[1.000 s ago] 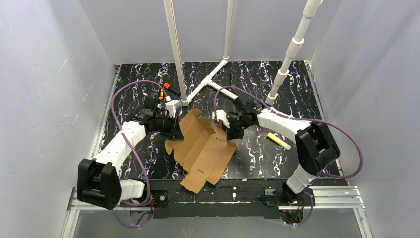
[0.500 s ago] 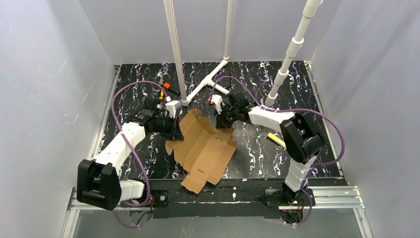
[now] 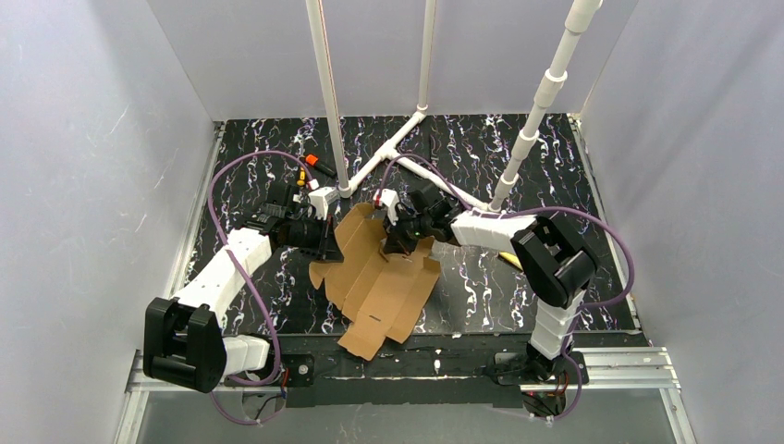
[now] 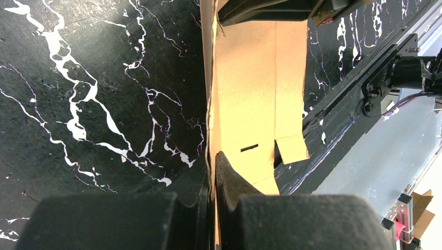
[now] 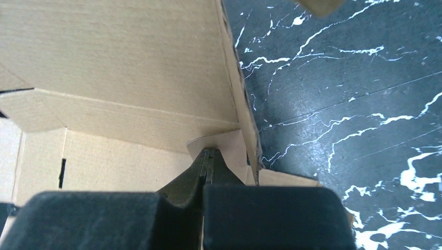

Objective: Fold the paper box

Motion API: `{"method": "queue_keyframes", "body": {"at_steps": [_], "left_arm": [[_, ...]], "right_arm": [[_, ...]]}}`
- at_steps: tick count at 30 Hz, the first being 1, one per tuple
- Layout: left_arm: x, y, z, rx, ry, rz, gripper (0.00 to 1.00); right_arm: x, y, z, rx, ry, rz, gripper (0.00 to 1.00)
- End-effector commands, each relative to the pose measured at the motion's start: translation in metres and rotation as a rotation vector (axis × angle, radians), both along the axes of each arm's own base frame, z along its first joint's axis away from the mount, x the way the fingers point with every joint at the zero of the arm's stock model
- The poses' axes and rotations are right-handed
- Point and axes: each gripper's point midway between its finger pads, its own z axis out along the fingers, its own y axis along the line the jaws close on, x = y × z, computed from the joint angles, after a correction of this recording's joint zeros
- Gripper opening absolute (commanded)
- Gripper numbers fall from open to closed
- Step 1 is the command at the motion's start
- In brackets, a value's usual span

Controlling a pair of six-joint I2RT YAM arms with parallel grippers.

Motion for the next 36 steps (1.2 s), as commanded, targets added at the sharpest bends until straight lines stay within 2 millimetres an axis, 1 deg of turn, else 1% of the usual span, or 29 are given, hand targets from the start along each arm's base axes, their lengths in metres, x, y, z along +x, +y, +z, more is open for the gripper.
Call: {"method": "queue_keyframes", "body": {"at_steps": [1,3,5,7,9,10,11,13,14,15,16,18,19,21,23,27,29,32,36], "left_arm": [[-0.004,-0.002,0.006,-0.029,-0.018,-0.017,0.00],[-0.005,-0.002,0.007,-0.029,-0.019,-0.018,0.00],[-0.004,-0.001,0.006,-0.023,-0.020,-0.016,0.00],[-0.004,0.000,0.006,-0.015,-0.024,-0.011,0.00],[-0.004,0.001,0.006,-0.010,-0.028,-0.010,0.00],[-0.004,0.001,0.006,-0.009,-0.029,-0.009,0.00],[-0.004,0.001,0.007,-0.009,-0.031,-0.010,0.00],[-0.004,0.001,0.008,-0.011,-0.035,-0.010,0.00],[-0.004,0.001,0.007,-0.012,-0.034,-0.010,0.00],[-0.004,0.001,0.007,-0.012,-0.033,-0.010,0.00],[-0.004,0.001,0.008,-0.013,-0.033,-0.011,0.00],[-0.004,0.001,0.007,-0.015,-0.032,-0.012,0.00],[-0.004,0.000,0.008,-0.017,-0.032,-0.012,0.00],[-0.004,0.000,0.008,-0.017,-0.034,-0.012,0.00],[-0.004,0.000,0.008,-0.018,-0.037,-0.012,0.00],[-0.004,0.001,0.009,-0.016,-0.045,-0.010,0.00],[-0.005,0.002,0.009,-0.014,-0.048,-0.009,0.00],[-0.004,0.002,0.010,-0.013,-0.054,-0.008,0.00],[-0.005,0.001,0.011,-0.016,-0.057,-0.009,0.00]], "right_arm": [[0.008,-0.004,-0.018,-0.006,0.025,-0.108,0.01],[0.008,-0.005,-0.022,-0.008,0.029,-0.115,0.01],[0.009,-0.005,-0.016,-0.017,0.009,-0.082,0.01],[0.009,-0.007,0.003,0.007,-0.021,-0.013,0.01],[0.002,-0.016,0.026,0.021,-0.048,0.094,0.01],[-0.004,-0.023,0.041,0.037,-0.065,0.159,0.01],[-0.015,-0.030,0.055,0.066,-0.066,0.239,0.01],[-0.028,-0.049,0.070,0.076,-0.098,0.324,0.02],[-0.030,-0.058,0.074,0.074,-0.112,0.325,0.02],[-0.031,-0.070,0.070,0.059,-0.121,0.306,0.02],[-0.027,-0.083,0.066,0.040,-0.150,0.272,0.02],[-0.014,-0.103,0.055,0.002,-0.169,0.174,0.01],[-0.008,-0.112,0.050,-0.016,-0.169,0.133,0.01],[-0.003,-0.123,0.038,-0.054,-0.143,0.095,0.01],[-0.002,-0.124,0.027,-0.079,-0.096,0.085,0.01],[-0.013,-0.125,0.005,-0.141,-0.017,0.146,0.01],[-0.020,-0.125,0.000,-0.148,0.006,0.183,0.01],[-0.036,-0.120,0.000,-0.133,0.017,0.262,0.01],[-0.049,-0.117,-0.014,-0.180,0.028,0.325,0.01]]}}
